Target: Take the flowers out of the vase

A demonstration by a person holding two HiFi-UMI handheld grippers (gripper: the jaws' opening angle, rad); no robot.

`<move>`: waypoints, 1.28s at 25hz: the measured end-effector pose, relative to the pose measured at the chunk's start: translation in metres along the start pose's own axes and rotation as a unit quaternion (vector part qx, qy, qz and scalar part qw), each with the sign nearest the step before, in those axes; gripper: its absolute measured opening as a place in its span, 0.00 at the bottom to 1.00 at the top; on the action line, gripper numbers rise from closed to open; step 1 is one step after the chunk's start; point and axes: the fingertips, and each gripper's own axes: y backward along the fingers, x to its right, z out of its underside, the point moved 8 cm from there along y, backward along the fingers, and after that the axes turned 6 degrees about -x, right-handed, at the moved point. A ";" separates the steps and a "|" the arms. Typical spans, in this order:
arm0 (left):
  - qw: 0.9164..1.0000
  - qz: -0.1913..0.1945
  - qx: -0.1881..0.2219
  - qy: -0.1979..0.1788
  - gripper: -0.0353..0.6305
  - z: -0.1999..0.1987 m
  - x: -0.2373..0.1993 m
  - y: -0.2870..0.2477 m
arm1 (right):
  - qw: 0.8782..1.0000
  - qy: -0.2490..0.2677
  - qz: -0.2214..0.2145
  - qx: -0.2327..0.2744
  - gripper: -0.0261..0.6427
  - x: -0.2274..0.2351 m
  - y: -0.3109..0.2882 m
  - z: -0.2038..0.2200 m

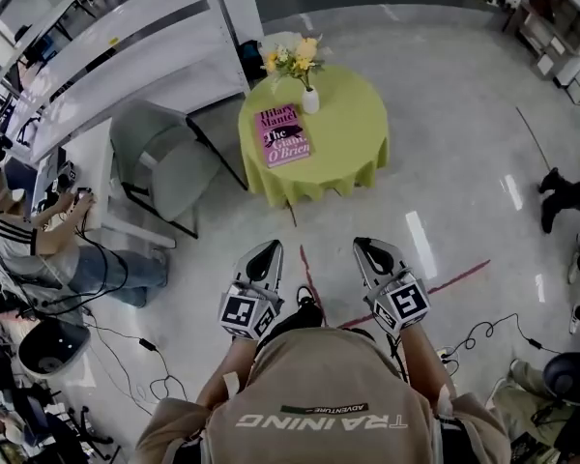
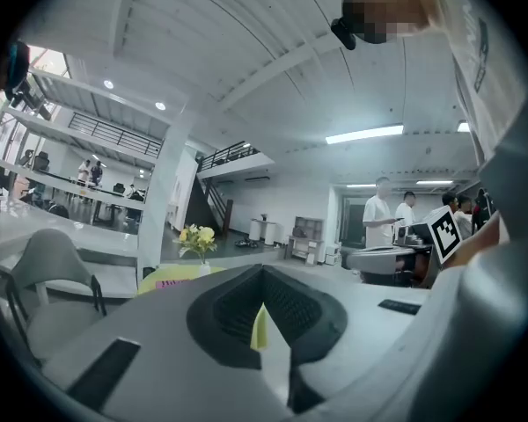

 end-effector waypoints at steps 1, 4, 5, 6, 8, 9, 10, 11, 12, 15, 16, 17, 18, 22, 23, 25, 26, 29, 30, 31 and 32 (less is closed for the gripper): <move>1.000 0.009 0.001 -0.002 0.07 -0.005 -0.011 -0.009 | 1.000 0.002 0.009 -0.001 0.05 0.005 -0.011 -0.004; 0.999 0.031 0.002 -0.011 0.07 -0.018 -0.042 -0.035 | 1.000 0.001 0.030 -0.001 0.05 0.015 -0.042 -0.018; 0.999 0.036 0.003 -0.013 0.07 -0.022 -0.052 -0.041 | 0.999 -0.002 0.034 0.000 0.05 0.017 -0.051 -0.021; 0.999 0.040 0.004 -0.014 0.07 -0.025 -0.062 -0.048 | 0.999 -0.005 0.038 0.001 0.05 0.019 -0.060 -0.024; 0.999 0.045 0.005 -0.012 0.07 -0.029 -0.078 -0.060 | 0.999 -0.008 0.042 0.000 0.05 0.024 -0.076 -0.029; 0.999 0.047 0.005 -0.009 0.07 -0.030 -0.084 -0.065 | 0.999 -0.008 0.042 -0.003 0.05 0.026 -0.083 -0.030; 0.999 0.050 0.003 -0.006 0.07 -0.031 -0.088 -0.070 | 0.999 -0.008 0.041 -0.007 0.05 0.028 -0.089 -0.031; 0.999 0.053 0.002 -0.004 0.07 -0.032 -0.091 -0.075 | 0.999 -0.008 0.041 -0.011 0.05 0.031 -0.094 -0.032; 0.998 0.056 0.000 -0.002 0.07 -0.033 -0.095 -0.080 | 0.999 -0.008 0.041 -0.013 0.05 0.034 -0.099 -0.033; 0.998 0.058 -0.007 0.002 0.07 -0.034 -0.104 -0.097 | 0.999 -0.012 0.038 -0.017 0.05 0.050 -0.116 -0.037; 0.998 0.056 -0.009 0.003 0.07 -0.035 -0.107 -0.104 | 0.999 -0.012 0.035 -0.019 0.05 0.056 -0.122 -0.037; 0.998 0.054 -0.011 0.003 0.07 -0.037 -0.110 -0.111 | 0.999 -0.012 0.032 -0.019 0.05 0.063 -0.128 -0.038; 0.999 0.051 -0.012 0.002 0.07 -0.038 -0.113 -0.118 | 0.999 -0.013 0.028 -0.019 0.05 0.071 -0.134 -0.039; 0.999 0.037 -0.015 0.001 0.07 -0.045 -0.123 -0.152 | 1.000 -0.007 0.011 -0.013 0.05 0.106 -0.161 -0.041; 0.999 0.032 -0.015 0.000 0.07 -0.048 -0.125 -0.162 | 1.000 -0.004 0.005 -0.012 0.05 0.116 -0.169 -0.043; 1.000 0.020 -0.015 0.001 0.07 -0.055 -0.128 -0.182 | 1.000 0.002 -0.008 -0.010 0.05 0.137 -0.183 -0.049; 1.000 0.014 -0.014 0.002 0.07 -0.059 -0.129 -0.192 | 1.000 0.006 -0.015 -0.009 0.05 0.149 -0.190 -0.052; 1.000 -0.005 -0.011 0.003 0.07 -0.073 -0.134 -0.224 | 0.999 0.015 -0.035 -0.006 0.05 0.184 -0.211 -0.061; 1.000 -0.013 -0.010 0.005 0.07 -0.077 -0.136 -0.233 | 0.999 0.017 -0.041 -0.007 0.05 0.195 -0.218 -0.063; 1.000 -0.020 -0.009 0.006 0.07 -0.081 -0.137 -0.241 | 0.999 0.019 -0.048 -0.008 0.05 0.205 -0.224 -0.065; 1.000 -0.027 -0.009 0.007 0.07 -0.084 -0.137 -0.249 | 0.998 0.021 -0.055 -0.009 0.05 0.214 -0.230 -0.067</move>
